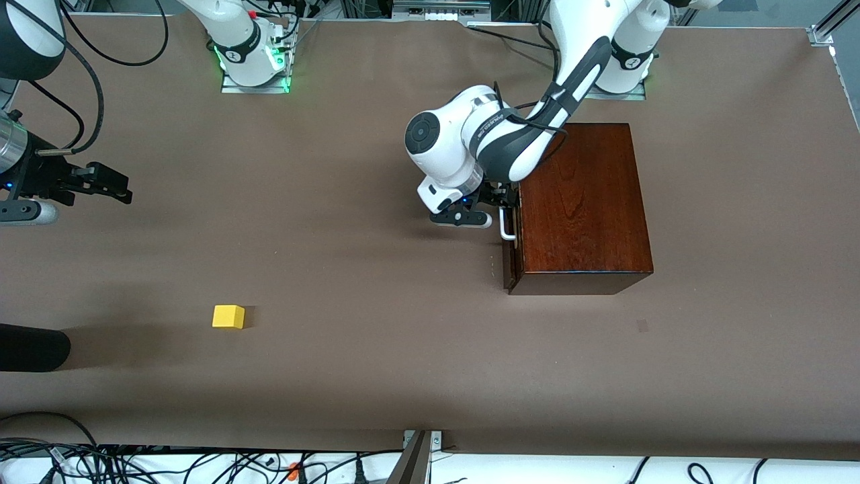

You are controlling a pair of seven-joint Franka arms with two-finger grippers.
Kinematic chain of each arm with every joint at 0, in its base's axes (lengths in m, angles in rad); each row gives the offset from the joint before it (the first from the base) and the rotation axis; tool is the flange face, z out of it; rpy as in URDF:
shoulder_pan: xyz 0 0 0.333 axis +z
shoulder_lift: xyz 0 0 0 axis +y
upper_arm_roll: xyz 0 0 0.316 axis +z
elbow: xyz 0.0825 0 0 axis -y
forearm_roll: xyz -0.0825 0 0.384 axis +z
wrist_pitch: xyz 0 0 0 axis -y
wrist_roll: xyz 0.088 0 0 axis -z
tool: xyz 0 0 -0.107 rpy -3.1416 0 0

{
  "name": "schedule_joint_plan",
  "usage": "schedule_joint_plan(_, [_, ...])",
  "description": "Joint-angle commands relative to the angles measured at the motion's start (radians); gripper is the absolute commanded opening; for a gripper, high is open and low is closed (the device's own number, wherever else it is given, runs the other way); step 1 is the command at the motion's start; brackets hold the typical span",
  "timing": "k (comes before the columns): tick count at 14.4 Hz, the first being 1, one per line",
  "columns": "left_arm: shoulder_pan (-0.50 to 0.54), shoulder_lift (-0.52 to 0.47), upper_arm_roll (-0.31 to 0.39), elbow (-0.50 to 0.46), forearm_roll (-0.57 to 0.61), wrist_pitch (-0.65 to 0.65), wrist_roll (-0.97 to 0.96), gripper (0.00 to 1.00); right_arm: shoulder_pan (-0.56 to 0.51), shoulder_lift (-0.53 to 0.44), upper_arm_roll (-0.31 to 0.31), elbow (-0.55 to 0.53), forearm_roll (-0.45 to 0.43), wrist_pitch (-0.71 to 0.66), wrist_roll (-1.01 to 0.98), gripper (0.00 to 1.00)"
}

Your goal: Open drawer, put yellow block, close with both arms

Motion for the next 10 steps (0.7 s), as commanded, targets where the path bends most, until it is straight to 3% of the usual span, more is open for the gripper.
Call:
schedule_joint_plan(1, [-0.009,0.004,0.005,-0.017,0.032,0.017,-0.030,1.00,0.002,-0.010,0.000,0.002,-0.016,-0.007,0.002,1.00])
schedule_joint_plan(10, [-0.019,0.013,0.000,-0.020,0.014,0.163,-0.079,1.00,0.002,-0.010,0.000,0.002,-0.016,-0.008,0.002,1.00])
